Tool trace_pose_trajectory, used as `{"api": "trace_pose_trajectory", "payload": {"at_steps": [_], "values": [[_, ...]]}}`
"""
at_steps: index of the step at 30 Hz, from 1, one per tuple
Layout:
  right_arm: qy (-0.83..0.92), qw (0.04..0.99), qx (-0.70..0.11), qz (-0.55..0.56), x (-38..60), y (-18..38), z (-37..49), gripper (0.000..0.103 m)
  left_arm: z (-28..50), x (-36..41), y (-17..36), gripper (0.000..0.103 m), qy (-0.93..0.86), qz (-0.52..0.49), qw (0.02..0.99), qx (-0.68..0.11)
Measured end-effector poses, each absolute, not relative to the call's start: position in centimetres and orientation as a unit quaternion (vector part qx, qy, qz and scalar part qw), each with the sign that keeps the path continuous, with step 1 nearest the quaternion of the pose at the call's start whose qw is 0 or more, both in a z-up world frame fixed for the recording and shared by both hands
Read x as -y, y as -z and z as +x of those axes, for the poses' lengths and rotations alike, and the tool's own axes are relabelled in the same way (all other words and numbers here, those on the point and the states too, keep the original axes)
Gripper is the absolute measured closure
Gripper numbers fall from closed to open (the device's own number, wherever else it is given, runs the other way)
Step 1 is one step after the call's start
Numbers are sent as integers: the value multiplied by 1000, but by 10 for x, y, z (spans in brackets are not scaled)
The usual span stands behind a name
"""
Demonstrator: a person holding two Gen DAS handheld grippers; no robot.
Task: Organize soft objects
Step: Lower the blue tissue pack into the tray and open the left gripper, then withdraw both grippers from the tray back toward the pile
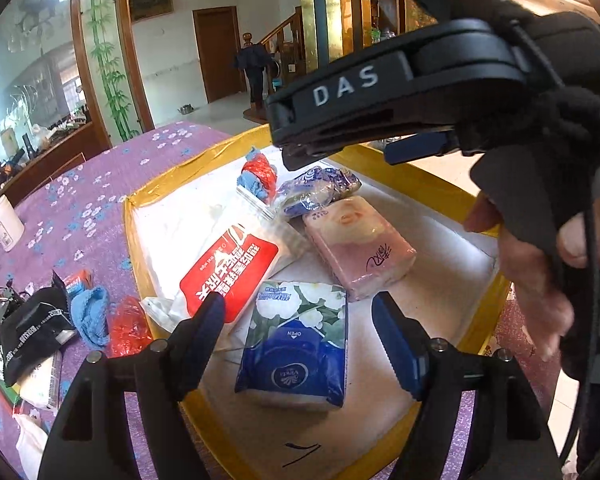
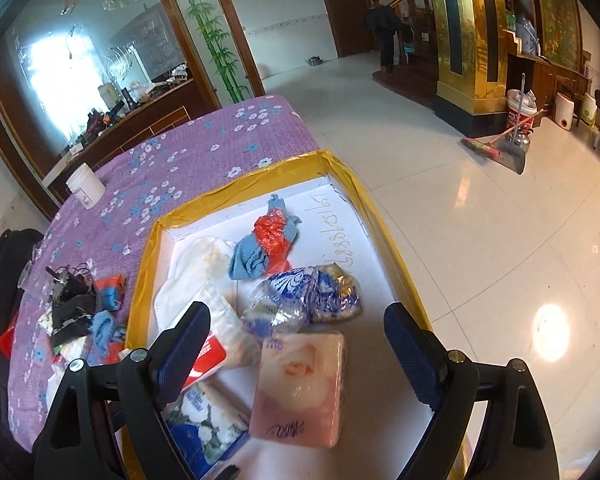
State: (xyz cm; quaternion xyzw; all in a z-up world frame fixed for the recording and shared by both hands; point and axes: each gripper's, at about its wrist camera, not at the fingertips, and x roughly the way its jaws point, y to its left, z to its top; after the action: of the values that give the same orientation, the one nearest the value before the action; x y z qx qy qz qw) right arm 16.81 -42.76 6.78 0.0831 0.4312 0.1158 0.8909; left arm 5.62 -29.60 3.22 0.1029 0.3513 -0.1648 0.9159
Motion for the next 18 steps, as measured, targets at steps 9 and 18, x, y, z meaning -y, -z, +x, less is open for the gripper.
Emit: {"api": "trace_pose_trajectory", "payload": {"at_steps": [9, 18], "values": [[-125, 901, -407, 83, 431, -92, 136, 12, 38, 294, -47, 28, 137, 105, 925, -339], [-180, 903, -383, 73, 393, -109, 114, 12, 2, 249, -82, 28, 110, 75, 929, -344]]}}
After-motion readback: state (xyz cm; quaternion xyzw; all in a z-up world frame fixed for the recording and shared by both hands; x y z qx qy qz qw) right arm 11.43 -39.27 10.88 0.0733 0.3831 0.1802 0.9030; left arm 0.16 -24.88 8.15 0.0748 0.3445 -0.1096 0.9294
